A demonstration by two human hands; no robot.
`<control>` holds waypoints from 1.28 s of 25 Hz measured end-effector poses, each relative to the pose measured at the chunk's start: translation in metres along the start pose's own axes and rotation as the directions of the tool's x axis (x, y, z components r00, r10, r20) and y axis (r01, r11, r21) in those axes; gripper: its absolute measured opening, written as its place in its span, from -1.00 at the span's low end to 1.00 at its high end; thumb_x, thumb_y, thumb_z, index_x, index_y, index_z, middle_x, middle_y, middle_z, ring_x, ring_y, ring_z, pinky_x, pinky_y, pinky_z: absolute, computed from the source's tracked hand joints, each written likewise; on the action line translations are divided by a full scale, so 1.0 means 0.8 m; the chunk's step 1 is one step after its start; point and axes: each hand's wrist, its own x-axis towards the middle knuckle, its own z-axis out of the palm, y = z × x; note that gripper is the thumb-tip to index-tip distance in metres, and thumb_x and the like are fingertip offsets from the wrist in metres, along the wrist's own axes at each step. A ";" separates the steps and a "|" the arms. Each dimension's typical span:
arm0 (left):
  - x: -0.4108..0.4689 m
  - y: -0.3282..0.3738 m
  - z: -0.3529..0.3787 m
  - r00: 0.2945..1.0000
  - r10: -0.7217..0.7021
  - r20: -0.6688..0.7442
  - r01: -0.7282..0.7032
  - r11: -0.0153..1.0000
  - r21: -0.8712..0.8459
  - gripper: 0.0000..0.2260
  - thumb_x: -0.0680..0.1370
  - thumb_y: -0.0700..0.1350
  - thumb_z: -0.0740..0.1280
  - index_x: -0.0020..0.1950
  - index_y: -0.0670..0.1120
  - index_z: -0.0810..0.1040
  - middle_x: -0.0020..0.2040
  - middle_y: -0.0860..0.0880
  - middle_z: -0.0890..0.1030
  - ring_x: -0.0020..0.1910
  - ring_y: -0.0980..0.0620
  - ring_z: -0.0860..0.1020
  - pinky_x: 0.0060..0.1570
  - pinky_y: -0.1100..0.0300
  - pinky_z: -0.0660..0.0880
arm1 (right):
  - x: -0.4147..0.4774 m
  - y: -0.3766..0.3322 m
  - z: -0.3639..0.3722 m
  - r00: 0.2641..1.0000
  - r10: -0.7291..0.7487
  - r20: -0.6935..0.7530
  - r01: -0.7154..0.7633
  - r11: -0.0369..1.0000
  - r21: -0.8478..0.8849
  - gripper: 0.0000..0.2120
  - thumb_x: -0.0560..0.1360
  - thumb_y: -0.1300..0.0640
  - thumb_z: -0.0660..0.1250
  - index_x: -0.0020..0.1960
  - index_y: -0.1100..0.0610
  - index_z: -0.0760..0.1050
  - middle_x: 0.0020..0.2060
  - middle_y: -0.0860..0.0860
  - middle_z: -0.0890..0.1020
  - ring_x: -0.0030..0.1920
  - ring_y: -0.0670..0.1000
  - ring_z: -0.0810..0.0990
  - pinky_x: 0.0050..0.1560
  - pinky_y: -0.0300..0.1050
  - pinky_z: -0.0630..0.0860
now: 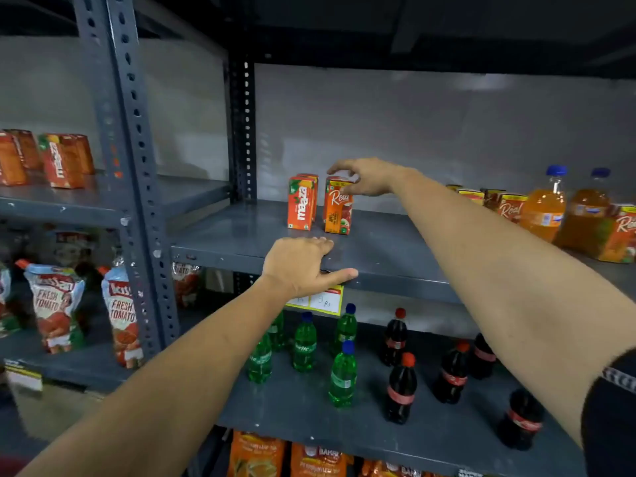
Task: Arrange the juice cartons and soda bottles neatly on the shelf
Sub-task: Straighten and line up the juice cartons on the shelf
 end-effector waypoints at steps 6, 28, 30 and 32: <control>0.002 0.000 0.004 0.999 0.017 0.028 -0.016 1.000 -0.006 -0.11 0.35 0.52 -0.21 0.25 -0.04 0.55 0.19 0.00 0.63 0.17 0.00 0.57 -0.01 0.04 0.53 | -0.006 -0.007 -0.008 0.998 0.018 0.067 -0.017 1.000 -0.003 -0.68 0.52 0.21 0.27 0.23 -0.03 0.43 0.26 0.12 0.50 0.20 0.11 0.48 0.00 -0.04 0.47; 0.063 0.185 0.019 0.986 0.108 0.126 -0.109 0.994 0.005 -0.08 0.33 0.55 -0.20 0.21 -0.09 0.51 0.17 -0.03 0.60 0.09 -0.05 0.56 0.02 -0.02 0.49 | -0.134 0.166 -0.090 0.999 0.047 -0.022 -0.051 0.983 -0.178 -0.59 0.42 -0.04 0.39 0.22 0.05 0.44 0.10 0.08 0.58 0.01 0.03 0.53 0.01 -0.10 0.45; 0.062 0.184 0.018 0.987 0.112 0.116 -0.113 0.994 0.006 -0.09 0.34 0.55 -0.20 0.21 -0.09 0.51 0.17 -0.02 0.60 0.09 -0.04 0.56 0.00 -0.01 0.50 | -0.144 0.174 -0.090 0.993 0.103 0.056 -0.084 0.959 -0.270 -0.54 0.41 -0.10 0.39 0.25 0.03 0.44 0.13 0.08 0.56 0.01 0.02 0.48 0.03 -0.06 0.43; 0.060 0.181 0.017 0.987 0.117 0.107 -0.118 0.993 0.002 -0.10 0.35 0.54 -0.19 0.23 -0.08 0.51 0.18 -0.03 0.60 0.11 -0.04 0.55 0.01 -0.01 0.50 | -0.150 0.176 -0.079 0.981 0.134 0.140 -0.085 0.947 -0.310 -0.52 0.42 -0.09 0.38 0.29 0.02 0.41 0.21 0.08 0.53 0.13 0.05 0.47 0.10 -0.01 0.42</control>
